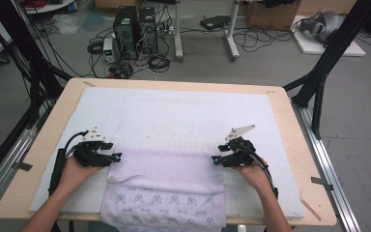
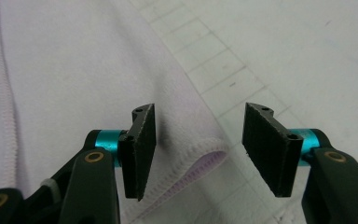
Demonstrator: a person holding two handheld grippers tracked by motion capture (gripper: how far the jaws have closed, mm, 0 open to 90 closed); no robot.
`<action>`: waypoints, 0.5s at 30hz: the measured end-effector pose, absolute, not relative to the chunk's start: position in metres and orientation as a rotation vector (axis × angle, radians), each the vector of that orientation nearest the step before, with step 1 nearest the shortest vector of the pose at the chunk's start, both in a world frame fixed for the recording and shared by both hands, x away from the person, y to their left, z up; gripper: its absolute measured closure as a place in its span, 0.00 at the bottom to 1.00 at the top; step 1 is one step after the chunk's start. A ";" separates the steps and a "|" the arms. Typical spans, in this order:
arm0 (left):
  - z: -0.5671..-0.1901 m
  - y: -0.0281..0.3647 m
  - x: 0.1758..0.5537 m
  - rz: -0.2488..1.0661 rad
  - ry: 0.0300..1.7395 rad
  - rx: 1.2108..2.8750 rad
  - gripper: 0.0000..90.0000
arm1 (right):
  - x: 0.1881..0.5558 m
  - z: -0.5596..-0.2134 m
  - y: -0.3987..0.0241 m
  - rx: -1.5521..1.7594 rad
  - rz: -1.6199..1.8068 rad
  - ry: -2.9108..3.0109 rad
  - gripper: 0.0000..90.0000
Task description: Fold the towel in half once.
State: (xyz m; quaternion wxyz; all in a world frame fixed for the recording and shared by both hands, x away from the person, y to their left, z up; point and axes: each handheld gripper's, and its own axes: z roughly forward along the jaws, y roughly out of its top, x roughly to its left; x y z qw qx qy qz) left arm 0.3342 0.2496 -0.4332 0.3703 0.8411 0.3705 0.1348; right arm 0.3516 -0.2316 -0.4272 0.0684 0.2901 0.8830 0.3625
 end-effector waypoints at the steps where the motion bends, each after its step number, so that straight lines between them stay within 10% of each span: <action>1: -0.436 0.249 0.337 0.323 0.964 2.170 0.45 | 0.354 -0.430 -0.231 0.892 1.082 2.677 0.49; 4: -0.439 0.249 0.339 0.302 0.952 2.160 0.57 | 0.359 -0.437 -0.230 0.890 1.066 2.699 0.57; 6: -0.438 0.246 0.338 0.287 0.920 2.173 0.82 | 0.361 -0.438 -0.231 0.843 1.157 2.761 0.90; 15: -0.414 0.247 0.365 0.409 0.976 2.079 0.96 | 0.382 -0.417 -0.223 0.814 1.099 2.679 0.95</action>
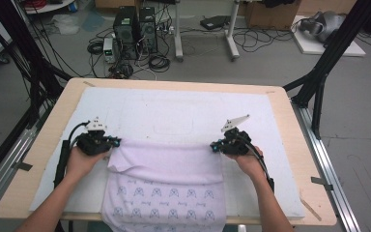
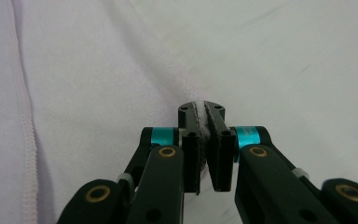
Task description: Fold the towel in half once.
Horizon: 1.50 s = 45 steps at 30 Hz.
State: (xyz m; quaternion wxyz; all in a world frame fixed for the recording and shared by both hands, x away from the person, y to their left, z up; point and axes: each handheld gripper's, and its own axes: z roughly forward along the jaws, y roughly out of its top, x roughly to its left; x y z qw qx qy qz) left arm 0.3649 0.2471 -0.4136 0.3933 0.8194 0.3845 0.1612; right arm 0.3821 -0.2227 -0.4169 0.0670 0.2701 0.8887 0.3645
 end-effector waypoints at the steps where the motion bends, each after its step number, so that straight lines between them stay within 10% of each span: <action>1: -0.404 0.246 0.374 0.438 0.981 2.068 0.96 | 0.387 -0.413 -0.223 0.814 1.112 2.661 0.95; 14: -0.304 0.234 0.447 0.649 0.995 1.990 0.92 | 0.456 -0.312 -0.232 0.864 1.117 2.424 0.94; 17: -0.319 0.235 0.452 0.615 1.051 2.022 0.66 | 0.465 -0.328 -0.235 0.951 1.125 2.410 0.67; 34: -0.407 0.229 0.388 0.304 0.912 2.136 0.56 | 0.408 -0.399 -0.225 0.906 1.104 2.626 0.63; 39: -0.423 0.228 0.382 0.301 0.887 2.186 0.72 | 0.403 -0.423 -0.224 0.954 1.064 2.663 0.62; 45: -0.420 0.236 0.376 0.331 0.879 2.154 0.98 | 0.399 -0.428 -0.223 0.916 1.079 2.691 0.93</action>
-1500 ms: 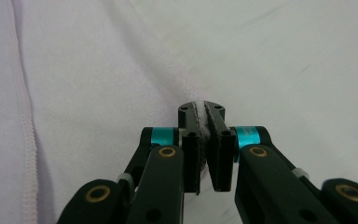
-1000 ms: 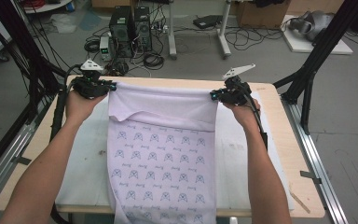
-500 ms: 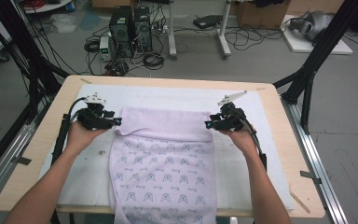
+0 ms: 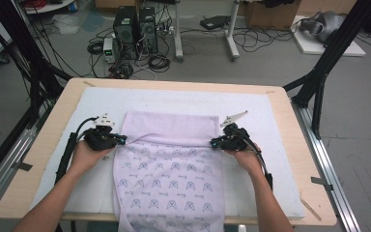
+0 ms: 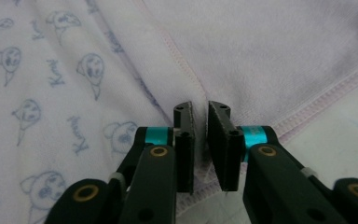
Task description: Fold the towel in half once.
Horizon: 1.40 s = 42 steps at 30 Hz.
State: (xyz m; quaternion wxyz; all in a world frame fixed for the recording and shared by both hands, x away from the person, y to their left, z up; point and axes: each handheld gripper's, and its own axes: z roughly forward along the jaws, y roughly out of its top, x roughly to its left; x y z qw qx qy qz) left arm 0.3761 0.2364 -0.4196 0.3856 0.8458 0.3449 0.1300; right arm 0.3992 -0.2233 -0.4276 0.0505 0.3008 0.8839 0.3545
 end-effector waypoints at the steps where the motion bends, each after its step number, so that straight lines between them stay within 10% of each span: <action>1: -0.417 0.238 0.374 0.339 0.876 2.140 0.99 | 0.398 -0.425 -0.224 0.894 1.095 2.688 0.94; 8: -0.405 0.242 0.357 0.336 0.813 2.110 0.99 | 0.377 -0.399 -0.228 0.804 1.188 2.633 0.94; 12: -0.413 0.231 0.363 0.335 0.845 2.145 0.61 | 0.375 -0.399 -0.225 0.789 1.160 2.638 0.94; 15: -0.423 0.224 0.370 0.320 0.863 2.193 0.54 | 0.379 -0.408 -0.225 0.816 1.138 2.655 0.93; 23: -0.428 0.221 0.377 0.404 0.885 2.226 0.94 | 0.380 -0.407 -0.228 0.824 1.193 2.639 0.92; 42: -0.393 0.260 0.277 0.415 0.753 2.098 0.96 | 0.304 -0.373 -0.234 0.635 1.293 2.591 0.93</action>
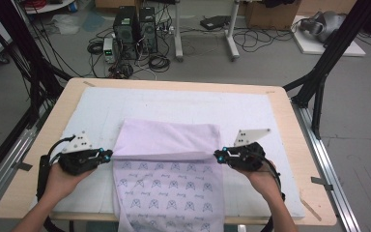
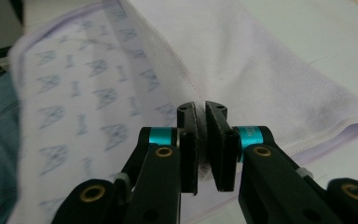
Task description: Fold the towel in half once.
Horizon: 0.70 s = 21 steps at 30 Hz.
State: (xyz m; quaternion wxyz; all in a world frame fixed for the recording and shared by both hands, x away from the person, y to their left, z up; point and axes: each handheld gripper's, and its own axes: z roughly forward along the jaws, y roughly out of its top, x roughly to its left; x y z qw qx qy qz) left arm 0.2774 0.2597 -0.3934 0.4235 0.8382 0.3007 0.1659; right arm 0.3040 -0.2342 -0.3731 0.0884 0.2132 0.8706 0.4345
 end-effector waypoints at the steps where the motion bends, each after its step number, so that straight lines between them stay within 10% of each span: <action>1: -0.395 0.260 0.268 0.403 0.747 2.091 0.96 | 0.296 -0.374 -0.236 0.620 1.305 2.591 0.93; 5: -0.394 0.264 0.245 0.335 0.703 2.086 0.95 | 0.266 -0.379 -0.241 0.599 1.341 2.653 0.85; 9: -0.387 0.264 0.259 0.378 0.725 2.112 0.69 | 0.267 -0.379 -0.246 0.640 1.346 2.671 0.65; 21: -0.419 0.249 0.391 0.452 1.076 1.996 0.51 | 0.405 -0.415 -0.231 0.965 1.029 2.575 0.42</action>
